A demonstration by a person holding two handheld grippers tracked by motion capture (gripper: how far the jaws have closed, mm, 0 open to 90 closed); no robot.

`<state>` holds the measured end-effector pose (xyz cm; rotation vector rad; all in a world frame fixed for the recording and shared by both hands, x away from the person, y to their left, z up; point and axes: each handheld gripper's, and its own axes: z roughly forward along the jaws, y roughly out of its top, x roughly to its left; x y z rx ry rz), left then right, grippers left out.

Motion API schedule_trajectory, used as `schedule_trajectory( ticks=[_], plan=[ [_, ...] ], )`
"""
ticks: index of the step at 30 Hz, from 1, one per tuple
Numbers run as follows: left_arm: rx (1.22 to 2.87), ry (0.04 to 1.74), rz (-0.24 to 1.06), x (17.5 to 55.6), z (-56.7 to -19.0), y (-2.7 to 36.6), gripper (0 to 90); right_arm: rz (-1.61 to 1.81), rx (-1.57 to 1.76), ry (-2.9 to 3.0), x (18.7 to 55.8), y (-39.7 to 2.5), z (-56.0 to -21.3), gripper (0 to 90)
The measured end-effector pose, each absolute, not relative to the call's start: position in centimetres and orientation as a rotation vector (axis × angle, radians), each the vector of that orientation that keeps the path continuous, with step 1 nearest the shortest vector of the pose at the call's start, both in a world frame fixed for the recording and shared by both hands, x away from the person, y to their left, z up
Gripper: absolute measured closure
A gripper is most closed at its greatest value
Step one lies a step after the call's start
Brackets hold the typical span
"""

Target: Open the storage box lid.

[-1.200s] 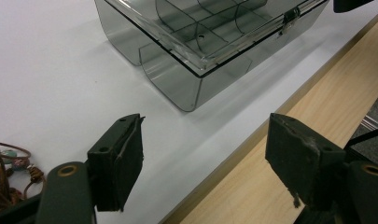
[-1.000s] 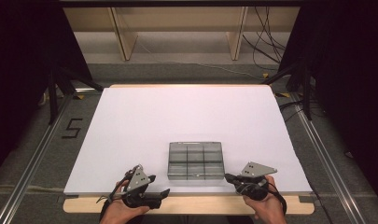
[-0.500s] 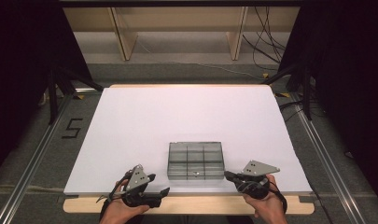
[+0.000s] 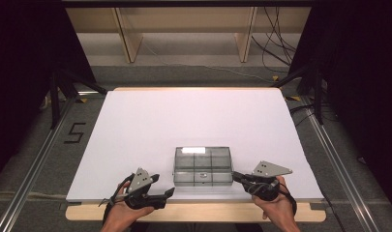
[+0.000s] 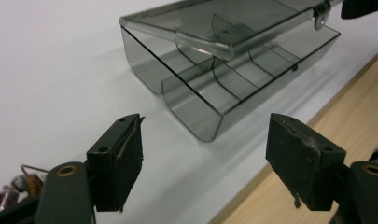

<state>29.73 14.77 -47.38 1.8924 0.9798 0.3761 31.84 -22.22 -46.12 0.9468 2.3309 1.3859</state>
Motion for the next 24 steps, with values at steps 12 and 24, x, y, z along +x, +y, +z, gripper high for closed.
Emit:
schedule_trajectory(
  ticks=[12, 24],
  plan=[
    [1.874, 0.949, 0.476, 32.3, -46.3, 13.6, 27.2, 1.407, 0.932, 2.294, 32.6, -21.9, -45.5, 89.5],
    [1.85, 0.893, 0.487, 34.8, -45.7, 13.2, 29.2, 1.43, 0.913, 2.27, 33.7, -22.0, -44.7, 89.3]
  ],
)
